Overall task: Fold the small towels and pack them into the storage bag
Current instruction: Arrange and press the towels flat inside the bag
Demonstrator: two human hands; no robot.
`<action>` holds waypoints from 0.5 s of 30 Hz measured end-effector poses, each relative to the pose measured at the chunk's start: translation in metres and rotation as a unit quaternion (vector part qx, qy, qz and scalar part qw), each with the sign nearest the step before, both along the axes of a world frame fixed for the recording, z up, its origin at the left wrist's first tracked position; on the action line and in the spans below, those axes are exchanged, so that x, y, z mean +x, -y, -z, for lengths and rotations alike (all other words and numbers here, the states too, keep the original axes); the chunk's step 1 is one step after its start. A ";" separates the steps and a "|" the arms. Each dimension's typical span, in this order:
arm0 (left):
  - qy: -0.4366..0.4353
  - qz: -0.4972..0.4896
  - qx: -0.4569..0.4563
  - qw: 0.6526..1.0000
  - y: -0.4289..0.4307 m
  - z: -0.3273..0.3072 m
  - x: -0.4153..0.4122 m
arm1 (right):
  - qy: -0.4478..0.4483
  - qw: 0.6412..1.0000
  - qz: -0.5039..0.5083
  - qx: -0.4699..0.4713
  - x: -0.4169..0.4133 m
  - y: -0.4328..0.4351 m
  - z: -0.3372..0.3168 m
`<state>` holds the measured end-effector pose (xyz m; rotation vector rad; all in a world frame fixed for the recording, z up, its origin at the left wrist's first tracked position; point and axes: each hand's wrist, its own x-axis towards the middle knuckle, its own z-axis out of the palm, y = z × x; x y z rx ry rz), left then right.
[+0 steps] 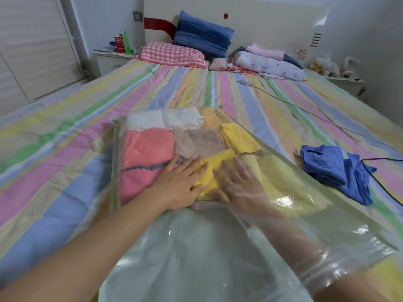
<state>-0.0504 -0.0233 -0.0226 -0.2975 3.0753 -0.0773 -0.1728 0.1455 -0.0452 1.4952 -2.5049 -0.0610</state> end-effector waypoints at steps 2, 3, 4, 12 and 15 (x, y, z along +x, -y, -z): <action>0.005 0.008 -0.019 1.000 0.002 0.007 0.001 | 0.023 1.000 0.018 0.000 0.012 -0.002 0.014; 0.005 0.010 -0.025 1.000 0.002 0.010 0.000 | 0.035 0.999 0.026 -0.009 0.016 -0.003 0.018; 0.010 0.009 -0.029 1.000 0.002 0.011 -0.001 | 0.045 0.998 0.032 -0.007 0.019 -0.003 0.020; -0.134 0.052 -0.004 0.990 -0.024 -0.013 -0.017 | 0.102 0.995 -0.017 -0.010 0.031 -0.048 -0.007; -0.218 0.083 0.105 0.967 -0.057 -0.017 -0.033 | 0.099 0.994 0.007 0.043 0.028 -0.101 -0.005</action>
